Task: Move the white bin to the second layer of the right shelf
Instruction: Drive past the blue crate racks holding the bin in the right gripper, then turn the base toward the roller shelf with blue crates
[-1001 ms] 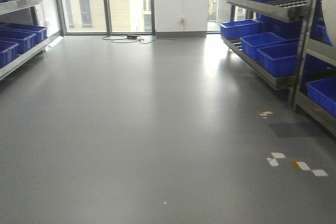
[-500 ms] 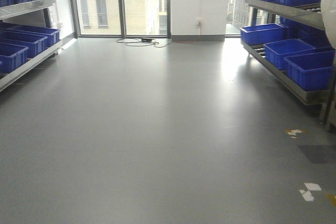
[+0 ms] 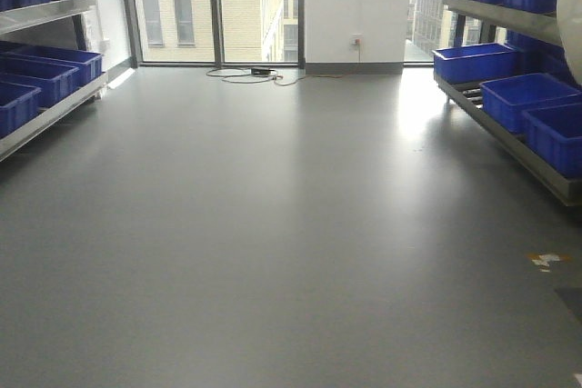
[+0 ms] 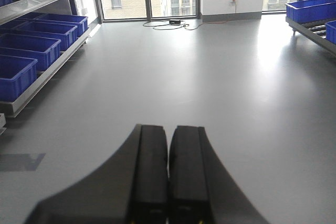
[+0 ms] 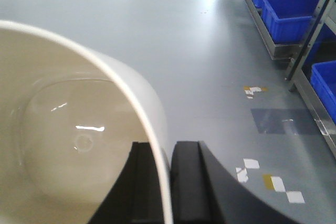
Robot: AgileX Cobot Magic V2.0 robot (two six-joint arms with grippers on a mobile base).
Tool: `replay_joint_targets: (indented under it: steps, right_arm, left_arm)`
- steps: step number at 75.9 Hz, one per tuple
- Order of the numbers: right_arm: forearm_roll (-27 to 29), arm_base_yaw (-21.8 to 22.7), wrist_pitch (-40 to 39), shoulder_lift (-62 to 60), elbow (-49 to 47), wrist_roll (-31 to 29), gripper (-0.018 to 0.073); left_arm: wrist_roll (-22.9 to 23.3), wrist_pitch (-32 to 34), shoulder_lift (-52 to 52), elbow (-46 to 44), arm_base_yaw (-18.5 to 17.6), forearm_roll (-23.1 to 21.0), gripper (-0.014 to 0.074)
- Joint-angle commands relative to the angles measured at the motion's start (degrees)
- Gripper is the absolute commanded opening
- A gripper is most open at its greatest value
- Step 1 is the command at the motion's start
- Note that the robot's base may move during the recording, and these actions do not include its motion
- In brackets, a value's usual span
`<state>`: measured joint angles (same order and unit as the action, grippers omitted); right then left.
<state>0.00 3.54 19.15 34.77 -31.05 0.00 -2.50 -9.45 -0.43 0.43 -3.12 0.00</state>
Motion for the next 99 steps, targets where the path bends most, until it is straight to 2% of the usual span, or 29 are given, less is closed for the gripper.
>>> replay_joint_targets:
  steps: [1,99]
  right_arm:
    - [0.53,-0.06,-5.79,-0.09,-1.87,0.0,0.0048]
    - [0.53,-0.06,-5.79,-0.03,-1.87,0.0,0.0048]
  left_arm:
    - [0.3,5.01,-0.8,2.11,-0.18,0.0,0.0085]
    - [0.3,5.01,-0.8,2.11,-0.18,0.0,0.0085]
